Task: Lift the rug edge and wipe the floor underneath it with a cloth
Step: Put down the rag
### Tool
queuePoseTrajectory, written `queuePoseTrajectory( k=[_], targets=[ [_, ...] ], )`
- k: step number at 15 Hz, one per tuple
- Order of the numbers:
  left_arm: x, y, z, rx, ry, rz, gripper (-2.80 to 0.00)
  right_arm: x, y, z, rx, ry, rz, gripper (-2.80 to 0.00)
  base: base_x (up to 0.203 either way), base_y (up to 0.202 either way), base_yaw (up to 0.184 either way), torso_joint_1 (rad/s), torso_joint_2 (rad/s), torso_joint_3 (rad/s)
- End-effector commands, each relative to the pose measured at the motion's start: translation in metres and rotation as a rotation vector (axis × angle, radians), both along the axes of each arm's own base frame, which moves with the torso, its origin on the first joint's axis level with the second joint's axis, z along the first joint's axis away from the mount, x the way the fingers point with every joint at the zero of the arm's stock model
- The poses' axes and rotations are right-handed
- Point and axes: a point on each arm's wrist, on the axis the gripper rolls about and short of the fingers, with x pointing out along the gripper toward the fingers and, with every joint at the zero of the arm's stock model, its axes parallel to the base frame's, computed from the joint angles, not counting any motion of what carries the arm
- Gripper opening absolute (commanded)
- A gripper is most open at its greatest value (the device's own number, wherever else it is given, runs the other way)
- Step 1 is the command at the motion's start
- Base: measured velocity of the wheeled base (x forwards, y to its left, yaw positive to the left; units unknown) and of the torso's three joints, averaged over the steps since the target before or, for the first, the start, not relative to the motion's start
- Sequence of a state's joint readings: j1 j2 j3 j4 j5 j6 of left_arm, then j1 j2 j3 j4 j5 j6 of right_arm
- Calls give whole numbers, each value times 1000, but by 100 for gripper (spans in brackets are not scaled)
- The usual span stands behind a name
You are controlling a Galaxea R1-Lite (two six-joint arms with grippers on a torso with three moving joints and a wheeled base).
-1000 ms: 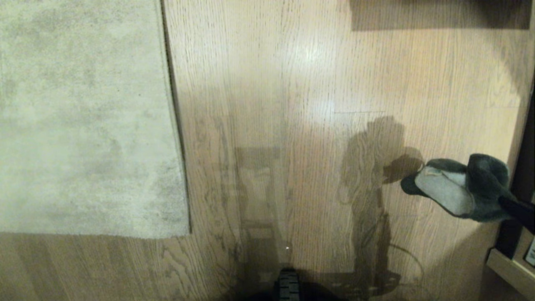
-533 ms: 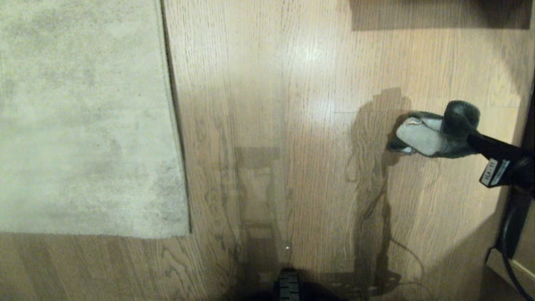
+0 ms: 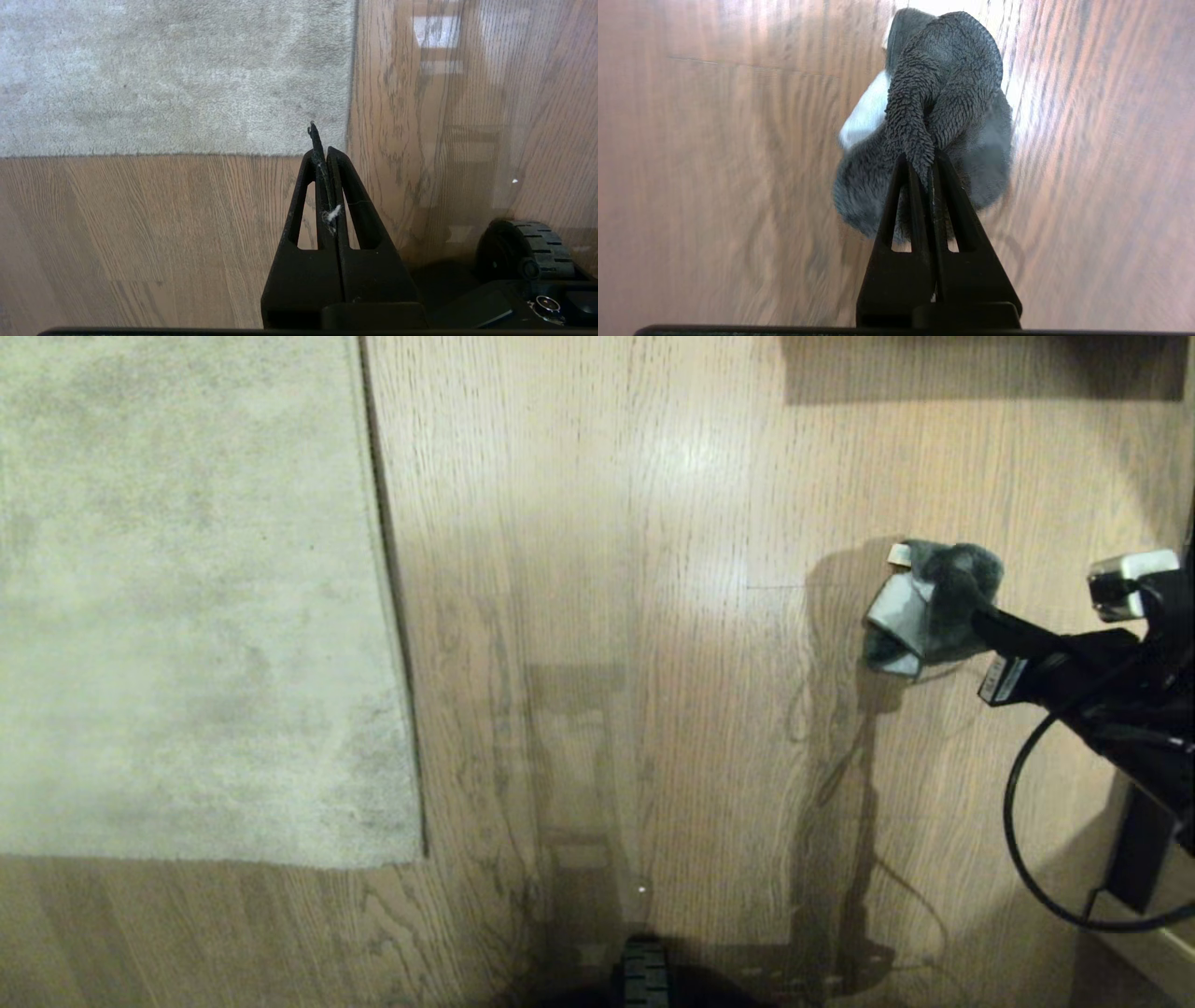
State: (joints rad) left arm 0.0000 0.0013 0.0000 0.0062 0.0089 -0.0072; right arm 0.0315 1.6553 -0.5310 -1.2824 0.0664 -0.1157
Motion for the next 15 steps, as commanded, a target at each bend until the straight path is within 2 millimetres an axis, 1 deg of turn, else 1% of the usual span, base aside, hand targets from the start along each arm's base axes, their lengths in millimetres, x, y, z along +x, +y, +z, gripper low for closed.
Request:
queuePoseTrajectory(
  k=[1,3,5,9,10,13,15],
  targets=[
    [0,0,0,0,0,0,-280,32,-6,-17,-4,6,-23,-280,0,0,0,0,0,0],
    [0,0,0,0,0,0,-280,42,-18,-14,-8,-15,-62,-280,0,0,0,0,0,0],
    [0,0,0,0,0,0,-280,47,-26,-11,-9,-27,-88,-280,0,0,0,0,0,0],
    [0,0,0,0,0,0,-280,45,-27,-12,-11,-20,-90,-280,0,0,0,0,0,0],
    [0,0,0,0,0,0,-280,43,-27,-10,-11,-26,-90,0,0,0,0,0,0,0],
    [0,0,0,0,0,0,-280,37,-26,0,-15,-42,-68,0,0,0,0,0,0,0],
    [0,0,0,0,0,0,-280,30,-26,8,-20,-40,-67,0,0,0,0,0,0,0]
  ],
)
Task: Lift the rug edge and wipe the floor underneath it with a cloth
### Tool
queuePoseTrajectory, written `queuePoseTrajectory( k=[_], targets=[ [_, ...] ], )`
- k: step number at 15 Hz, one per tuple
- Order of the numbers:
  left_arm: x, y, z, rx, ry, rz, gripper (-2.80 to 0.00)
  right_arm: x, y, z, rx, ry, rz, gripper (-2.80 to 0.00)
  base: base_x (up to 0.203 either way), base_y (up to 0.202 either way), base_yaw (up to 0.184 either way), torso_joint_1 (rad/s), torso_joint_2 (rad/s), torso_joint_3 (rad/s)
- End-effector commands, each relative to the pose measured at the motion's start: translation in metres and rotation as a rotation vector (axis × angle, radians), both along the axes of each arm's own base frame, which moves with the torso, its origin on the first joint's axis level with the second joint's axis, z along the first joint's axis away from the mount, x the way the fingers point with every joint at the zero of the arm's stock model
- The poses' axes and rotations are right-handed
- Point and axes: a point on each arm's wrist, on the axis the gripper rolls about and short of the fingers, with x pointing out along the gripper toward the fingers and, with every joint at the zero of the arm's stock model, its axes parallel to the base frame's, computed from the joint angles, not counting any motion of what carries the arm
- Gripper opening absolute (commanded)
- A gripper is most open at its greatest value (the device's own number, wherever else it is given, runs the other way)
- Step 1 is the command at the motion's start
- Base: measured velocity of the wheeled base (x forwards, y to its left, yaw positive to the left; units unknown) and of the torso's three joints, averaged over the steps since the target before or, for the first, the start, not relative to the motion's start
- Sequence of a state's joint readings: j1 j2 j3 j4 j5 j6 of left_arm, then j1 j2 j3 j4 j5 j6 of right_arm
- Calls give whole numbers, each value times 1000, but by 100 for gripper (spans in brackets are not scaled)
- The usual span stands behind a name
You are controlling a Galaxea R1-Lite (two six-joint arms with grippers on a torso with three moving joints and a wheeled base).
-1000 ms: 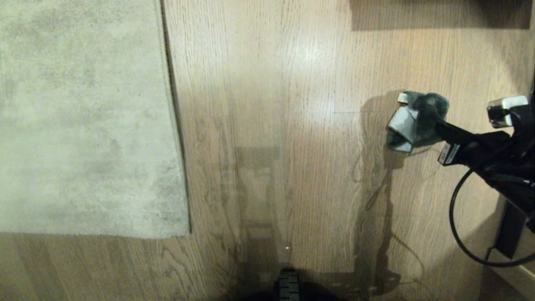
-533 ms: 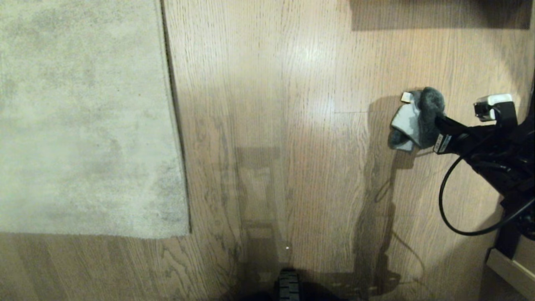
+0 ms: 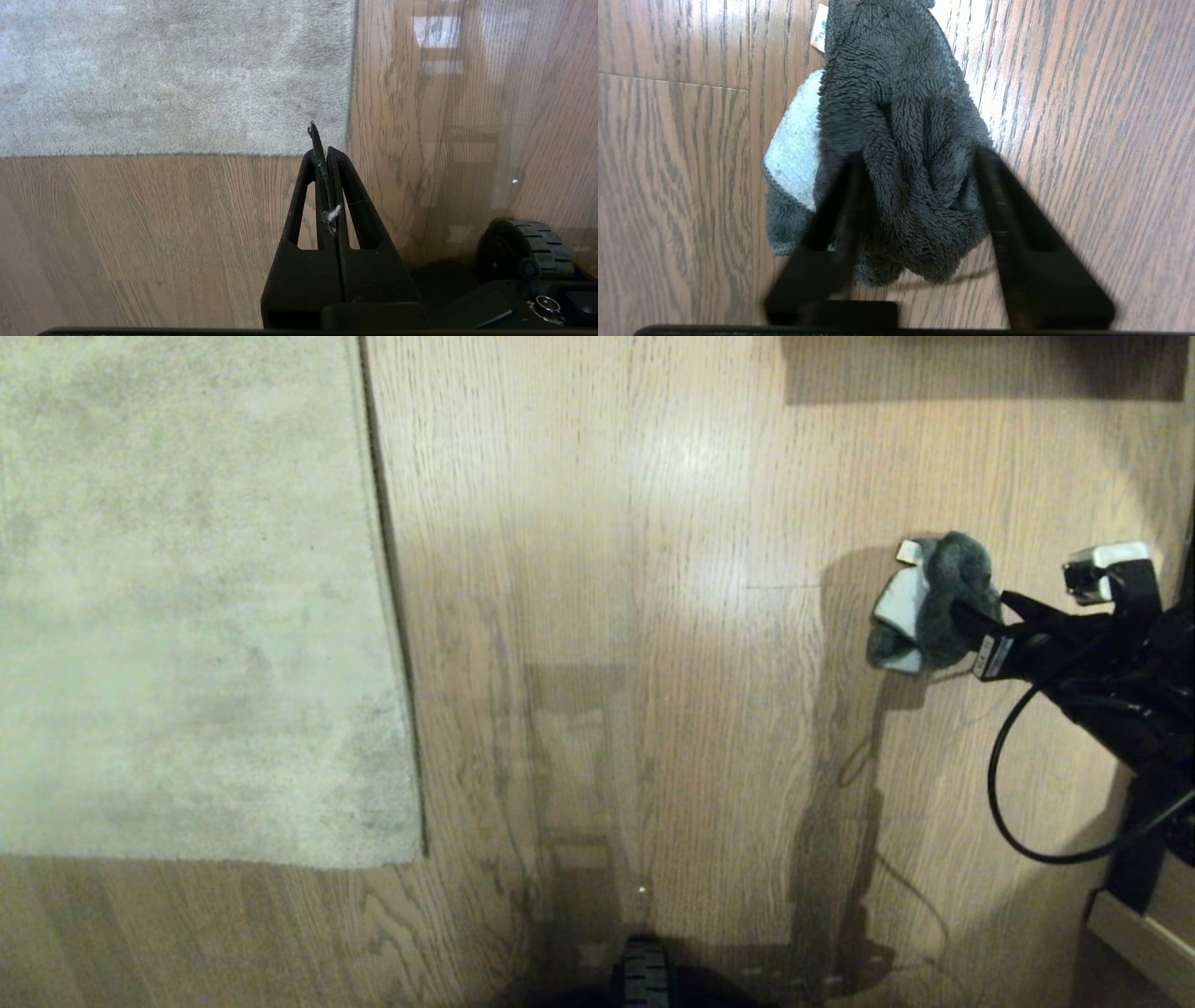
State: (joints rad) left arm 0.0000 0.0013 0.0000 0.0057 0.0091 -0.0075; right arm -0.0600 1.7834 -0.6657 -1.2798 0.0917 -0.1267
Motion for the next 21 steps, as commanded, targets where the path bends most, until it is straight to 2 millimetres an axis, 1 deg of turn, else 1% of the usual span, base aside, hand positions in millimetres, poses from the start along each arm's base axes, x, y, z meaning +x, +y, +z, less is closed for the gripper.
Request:
queuePoseTrajectory(
  k=[1,2,5,7,8,10,12,15,16,21],
  targets=[
    [0,0,0,0,1,0,-280,-13,1,17,-20,-34,-1,0,0,0,0,0,0,0],
    [0,0,0,0,1,0,-280,-18,1,21,-29,-34,-2,0,0,0,0,0,0,0],
    [0,0,0,0,1,0,-280,-43,3,34,-37,-37,-3,0,0,0,0,0,0,0],
    [0,0,0,0,1,0,-280,-65,4,37,-37,-33,-4,0,0,0,0,0,0,0],
    [0,0,0,0,1,0,-280,-78,5,34,-37,-17,-4,0,0,0,0,0,0,0],
    [0,0,0,0,1,0,-280,-106,6,20,-35,29,-3,0,0,0,0,0,0,0],
    [0,0,0,0,1,0,-280,-133,8,11,-35,40,-2,0,0,0,0,0,0,0],
    [0,0,0,0,1,0,-280,-162,10,5,-35,31,-2,0,0,0,0,0,0,0],
    [0,0,0,0,1,0,-280,-170,11,3,-35,31,-2,-280,0,0,0,0,0,0],
    [0,0,0,0,1,0,-280,-214,13,-11,-35,33,-4,-280,0,0,0,0,0,0]
  ],
)
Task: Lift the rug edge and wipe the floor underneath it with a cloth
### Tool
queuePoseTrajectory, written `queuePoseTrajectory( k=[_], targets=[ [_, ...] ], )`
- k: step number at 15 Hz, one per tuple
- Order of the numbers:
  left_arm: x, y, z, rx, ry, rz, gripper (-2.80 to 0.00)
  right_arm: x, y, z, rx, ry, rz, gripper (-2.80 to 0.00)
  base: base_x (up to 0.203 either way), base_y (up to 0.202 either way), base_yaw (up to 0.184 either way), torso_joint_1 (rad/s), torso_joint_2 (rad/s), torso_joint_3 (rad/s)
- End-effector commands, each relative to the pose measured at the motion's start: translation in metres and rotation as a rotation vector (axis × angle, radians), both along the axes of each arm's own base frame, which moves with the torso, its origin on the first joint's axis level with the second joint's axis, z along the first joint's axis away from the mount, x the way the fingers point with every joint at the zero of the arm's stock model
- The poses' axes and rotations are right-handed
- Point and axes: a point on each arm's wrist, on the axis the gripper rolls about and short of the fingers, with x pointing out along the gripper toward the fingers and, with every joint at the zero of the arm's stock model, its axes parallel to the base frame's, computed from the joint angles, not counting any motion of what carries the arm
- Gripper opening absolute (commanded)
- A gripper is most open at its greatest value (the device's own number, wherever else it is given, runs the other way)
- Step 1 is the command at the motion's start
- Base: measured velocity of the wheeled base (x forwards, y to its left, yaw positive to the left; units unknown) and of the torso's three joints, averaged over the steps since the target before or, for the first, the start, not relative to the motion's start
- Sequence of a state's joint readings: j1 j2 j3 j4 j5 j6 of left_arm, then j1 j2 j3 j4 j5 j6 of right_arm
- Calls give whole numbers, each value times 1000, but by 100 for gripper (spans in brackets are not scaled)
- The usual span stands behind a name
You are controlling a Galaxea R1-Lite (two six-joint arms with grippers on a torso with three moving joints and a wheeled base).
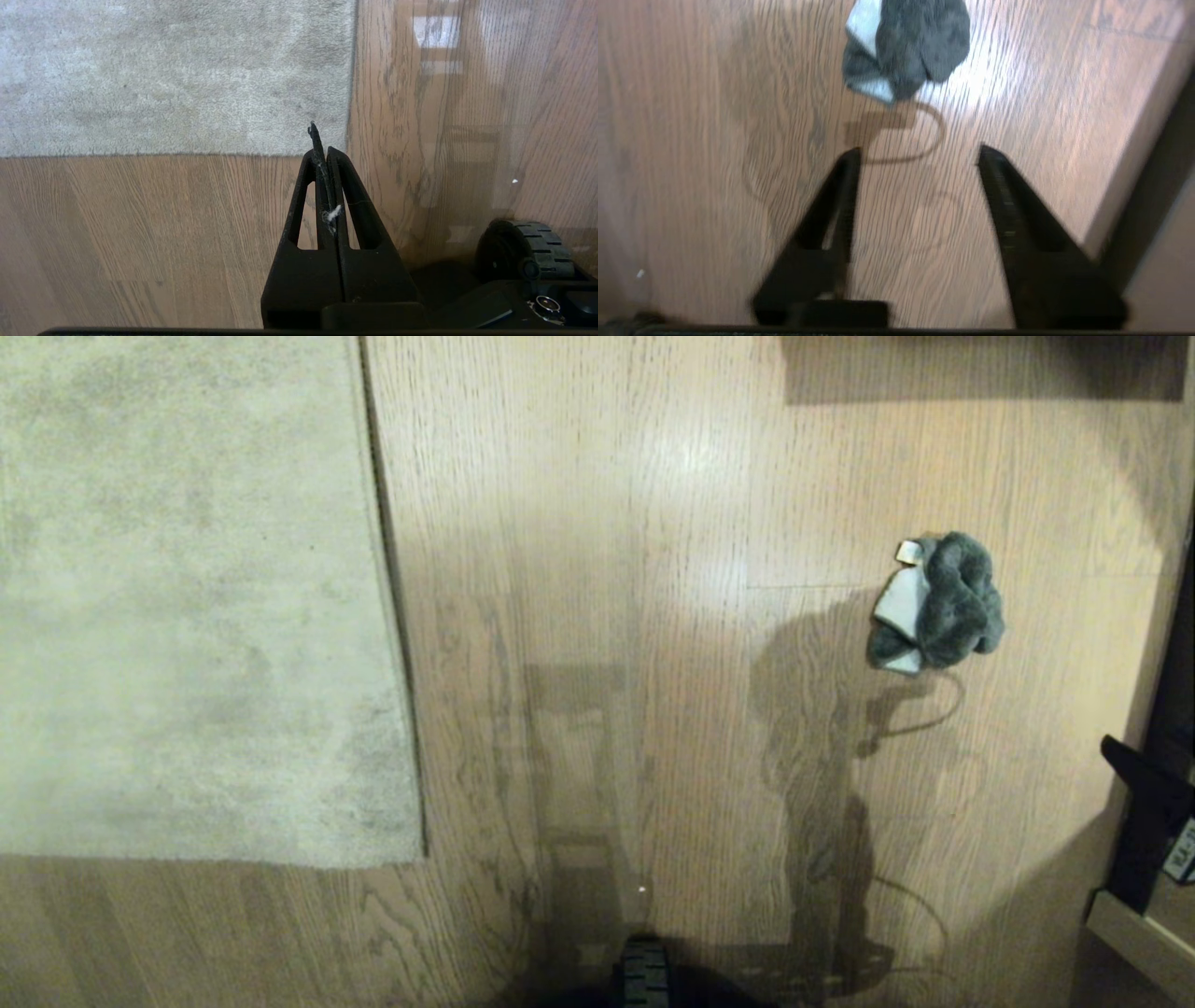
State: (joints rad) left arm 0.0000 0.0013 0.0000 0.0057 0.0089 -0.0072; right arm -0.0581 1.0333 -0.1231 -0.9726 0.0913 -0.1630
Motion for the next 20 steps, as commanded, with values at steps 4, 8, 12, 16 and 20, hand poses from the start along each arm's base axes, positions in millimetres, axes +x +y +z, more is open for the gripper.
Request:
queuePoseTrajectory(
  k=[4,8,12,16,20],
  targets=[
    [0,0,0,0,1,0,-280,-69,4,-14,-4,-72,-1,-280,0,0,0,0,0,0],
    [0,0,0,0,1,0,-280,-113,6,-40,-3,-25,-4,-280,0,0,0,0,0,0],
    [0,0,0,0,1,0,-280,-113,6,-70,-1,108,-10,-280,0,0,0,0,0,0],
    [0,0,0,0,1,-1,-280,-114,4,-82,6,218,-102,-280,0,0,0,0,0,0],
    [0,0,0,0,1,-1,-280,-116,4,-88,32,286,-104,-280,0,0,0,0,0,0]
  ],
)
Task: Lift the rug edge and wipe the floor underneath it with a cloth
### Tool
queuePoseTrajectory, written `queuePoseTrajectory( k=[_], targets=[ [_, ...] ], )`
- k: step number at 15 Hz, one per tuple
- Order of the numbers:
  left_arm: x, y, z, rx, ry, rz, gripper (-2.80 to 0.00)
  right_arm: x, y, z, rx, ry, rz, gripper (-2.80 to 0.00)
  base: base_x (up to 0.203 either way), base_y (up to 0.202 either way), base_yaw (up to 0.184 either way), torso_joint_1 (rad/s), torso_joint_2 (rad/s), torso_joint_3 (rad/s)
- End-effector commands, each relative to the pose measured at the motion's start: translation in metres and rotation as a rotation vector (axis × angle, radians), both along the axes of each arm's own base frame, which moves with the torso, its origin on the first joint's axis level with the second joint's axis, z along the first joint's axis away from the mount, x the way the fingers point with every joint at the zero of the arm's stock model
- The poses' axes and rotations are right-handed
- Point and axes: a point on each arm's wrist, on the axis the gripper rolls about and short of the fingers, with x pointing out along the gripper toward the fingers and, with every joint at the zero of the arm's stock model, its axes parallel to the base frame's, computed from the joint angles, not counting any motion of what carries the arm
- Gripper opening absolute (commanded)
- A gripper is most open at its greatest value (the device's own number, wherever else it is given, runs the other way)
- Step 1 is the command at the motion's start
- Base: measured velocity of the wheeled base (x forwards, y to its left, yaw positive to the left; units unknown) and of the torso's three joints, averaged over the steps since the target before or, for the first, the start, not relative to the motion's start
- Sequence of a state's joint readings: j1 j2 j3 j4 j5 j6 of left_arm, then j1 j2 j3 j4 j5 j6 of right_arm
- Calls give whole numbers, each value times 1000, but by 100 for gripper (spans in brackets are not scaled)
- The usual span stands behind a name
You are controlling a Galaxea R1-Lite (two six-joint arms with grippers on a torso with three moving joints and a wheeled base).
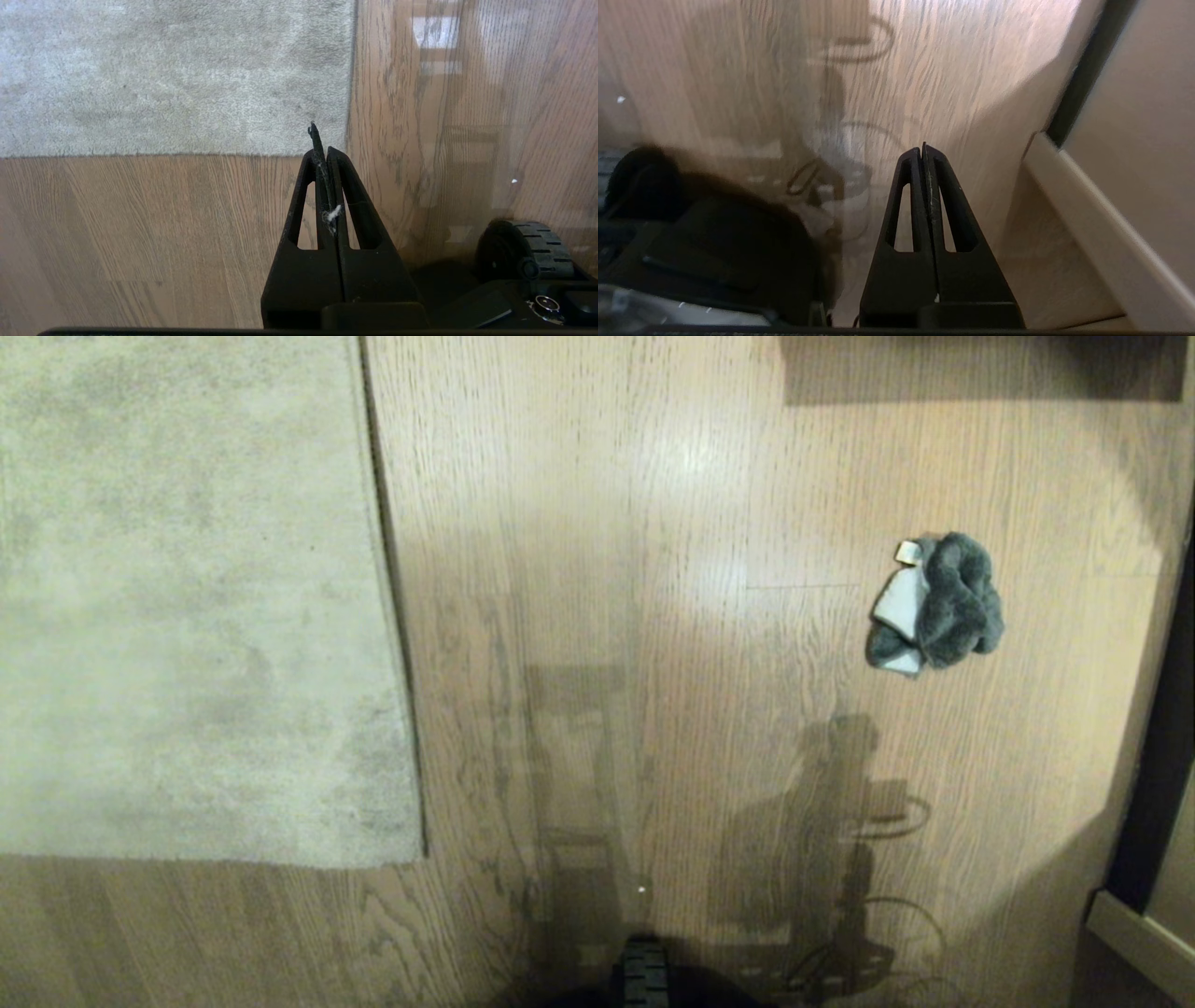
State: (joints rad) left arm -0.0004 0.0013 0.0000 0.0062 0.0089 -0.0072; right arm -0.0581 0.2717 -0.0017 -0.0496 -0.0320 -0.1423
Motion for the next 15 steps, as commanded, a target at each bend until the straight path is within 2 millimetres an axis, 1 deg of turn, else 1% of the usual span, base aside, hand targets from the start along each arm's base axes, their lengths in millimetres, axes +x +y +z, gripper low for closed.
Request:
queuePoseTrajectory(
  k=[1,5,7,10,15],
  targets=[
    [0,0,0,0,0,1,-280,0,1,0,12,-2,47,-280,0,0,0,0,0,0],
    [0,0,0,0,0,1,-280,0,1,0,23,1,49,-280,0,0,0,0,0,0],
    [0,0,0,0,0,1,-280,-1,1,-4,62,30,38,-280,0,0,0,0,0,0],
    [0,0,0,0,0,1,-280,-1,1,-4,138,30,15,-280,0,0,0,0,0,0],
    [0,0,0,0,0,1,-280,-2,1,-4,137,17,29,-280,0,0,0,0,0,0]
  ],
)
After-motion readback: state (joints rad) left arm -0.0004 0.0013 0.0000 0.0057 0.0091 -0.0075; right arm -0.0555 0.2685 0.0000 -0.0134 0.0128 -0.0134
